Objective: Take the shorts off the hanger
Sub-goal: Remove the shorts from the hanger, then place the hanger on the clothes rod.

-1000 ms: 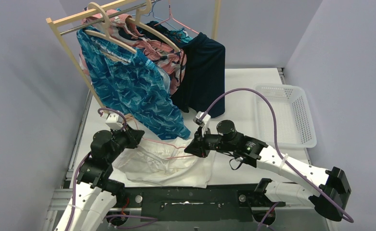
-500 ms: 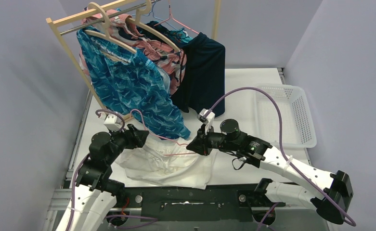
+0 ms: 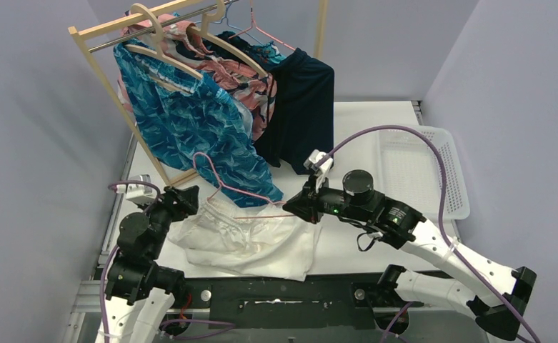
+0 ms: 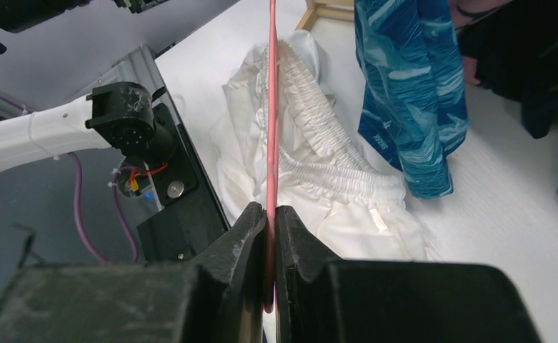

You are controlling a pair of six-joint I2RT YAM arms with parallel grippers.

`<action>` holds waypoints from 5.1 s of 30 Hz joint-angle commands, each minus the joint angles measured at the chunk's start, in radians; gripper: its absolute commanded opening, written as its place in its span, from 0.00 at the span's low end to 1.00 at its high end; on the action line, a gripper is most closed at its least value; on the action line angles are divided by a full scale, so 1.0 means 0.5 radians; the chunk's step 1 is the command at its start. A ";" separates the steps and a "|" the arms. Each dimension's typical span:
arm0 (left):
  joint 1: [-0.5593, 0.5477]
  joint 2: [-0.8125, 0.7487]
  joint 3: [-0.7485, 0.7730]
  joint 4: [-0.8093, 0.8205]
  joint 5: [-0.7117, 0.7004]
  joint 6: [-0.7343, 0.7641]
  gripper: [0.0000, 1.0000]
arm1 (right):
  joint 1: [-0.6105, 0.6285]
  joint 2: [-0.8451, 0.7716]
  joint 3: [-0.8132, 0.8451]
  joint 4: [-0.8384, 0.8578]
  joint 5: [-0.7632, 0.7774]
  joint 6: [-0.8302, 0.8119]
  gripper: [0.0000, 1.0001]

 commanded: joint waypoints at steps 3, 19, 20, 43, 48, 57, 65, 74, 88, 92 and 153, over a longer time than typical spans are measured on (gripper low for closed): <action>0.018 0.084 0.007 0.042 -0.146 -0.059 0.72 | -0.006 -0.137 0.176 0.081 0.152 -0.140 0.00; 0.029 0.123 0.015 0.024 -0.140 -0.069 0.73 | 0.009 -0.194 0.348 0.189 0.262 -0.248 0.00; 0.029 0.123 0.014 0.025 -0.141 -0.072 0.73 | 0.016 -0.192 0.353 0.203 0.246 -0.253 0.00; 0.022 0.520 0.005 1.053 0.748 -0.800 0.75 | 0.062 -0.059 0.065 0.271 0.180 -0.057 0.00; 0.010 0.748 0.029 1.023 0.784 -0.751 0.66 | 0.089 -0.044 0.055 0.274 0.157 -0.021 0.00; -0.021 0.798 0.006 1.097 0.777 -0.803 0.00 | 0.135 0.003 0.084 0.165 0.197 0.026 0.01; -0.021 0.610 0.023 1.047 0.694 -0.931 0.00 | 0.127 0.033 0.209 -0.200 0.196 -0.031 0.39; -0.020 0.679 0.238 0.743 0.737 -0.654 0.00 | 0.130 0.024 0.470 -0.414 0.376 -0.219 0.63; -0.023 0.785 0.473 0.631 0.685 -0.584 0.00 | 0.130 -0.142 0.733 -0.602 -0.041 -0.366 0.87; -0.029 0.975 0.767 0.359 0.724 -0.377 0.00 | 0.130 -0.163 0.758 -0.602 0.118 -0.357 0.94; -0.057 -0.058 0.196 -0.308 -0.908 -0.034 0.79 | 0.447 0.357 0.578 0.368 0.805 -0.214 0.00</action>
